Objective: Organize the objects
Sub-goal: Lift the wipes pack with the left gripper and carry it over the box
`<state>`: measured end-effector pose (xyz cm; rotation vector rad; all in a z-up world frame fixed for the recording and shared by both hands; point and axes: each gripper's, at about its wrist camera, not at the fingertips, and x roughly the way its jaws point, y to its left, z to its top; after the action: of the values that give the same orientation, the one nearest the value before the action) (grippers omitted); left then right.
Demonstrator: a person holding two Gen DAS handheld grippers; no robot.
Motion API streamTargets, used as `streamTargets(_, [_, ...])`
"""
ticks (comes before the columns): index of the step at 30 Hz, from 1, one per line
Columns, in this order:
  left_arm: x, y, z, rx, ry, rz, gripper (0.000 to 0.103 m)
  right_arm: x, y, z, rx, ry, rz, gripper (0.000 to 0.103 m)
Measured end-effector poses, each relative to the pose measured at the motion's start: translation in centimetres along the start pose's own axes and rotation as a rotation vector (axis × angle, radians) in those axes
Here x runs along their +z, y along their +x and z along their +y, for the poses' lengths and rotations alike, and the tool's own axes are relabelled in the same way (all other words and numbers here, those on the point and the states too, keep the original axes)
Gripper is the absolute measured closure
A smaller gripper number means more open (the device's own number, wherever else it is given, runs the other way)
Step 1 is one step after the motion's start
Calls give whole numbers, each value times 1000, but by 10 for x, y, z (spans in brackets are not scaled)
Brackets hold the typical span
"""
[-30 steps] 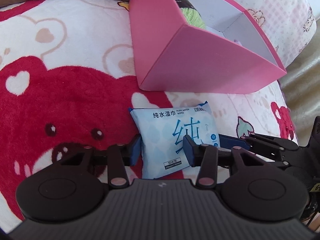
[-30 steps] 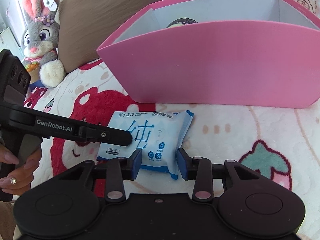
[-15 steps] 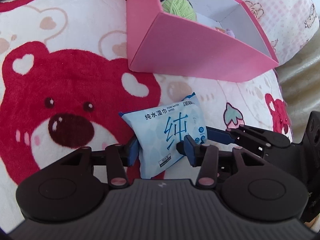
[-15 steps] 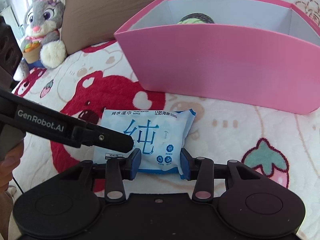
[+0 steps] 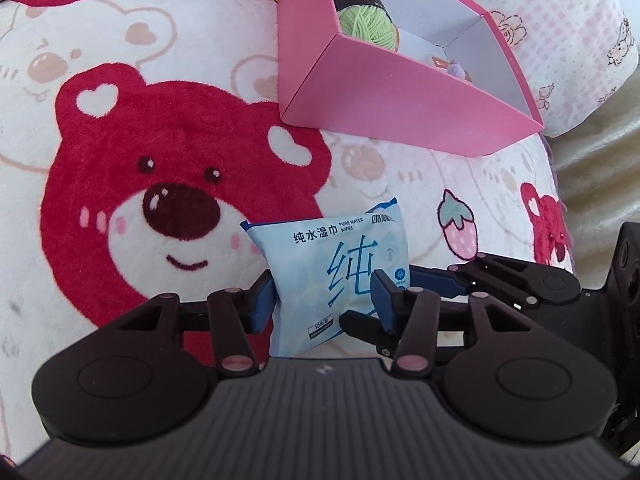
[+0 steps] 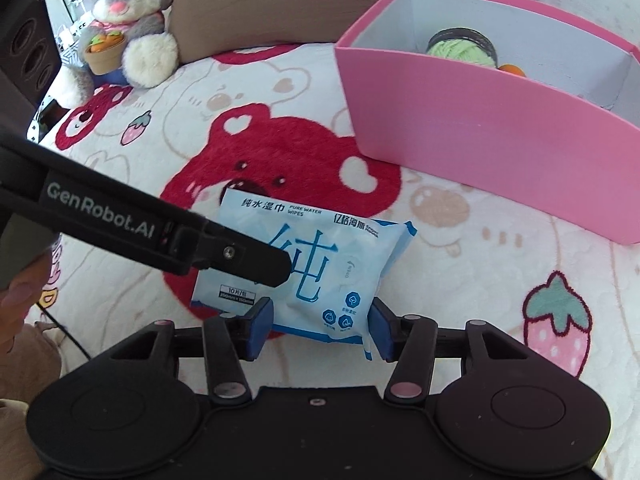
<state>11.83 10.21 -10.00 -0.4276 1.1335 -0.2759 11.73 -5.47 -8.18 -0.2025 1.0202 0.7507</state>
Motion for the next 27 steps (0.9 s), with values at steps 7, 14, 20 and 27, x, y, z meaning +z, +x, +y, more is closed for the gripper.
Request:
streamTargets(7, [-3, -20, -6, -3, 6, 1, 54, 6, -20, 18, 6, -4, 18, 38])
streamTargets(14, [-2, -44, -20, -42, -9, -13, 55, 14, -64, 31, -30, -54, -23, 36])
streamTargets(20, [2, -74, -54, -35, 75, -36, 55, 19, -109, 34, -32, -44, -77, 33])
streamTargets(27, [13, -107, -94, -11, 173, -75, 55, 27, -153, 38, -64, -27, -156, 29])
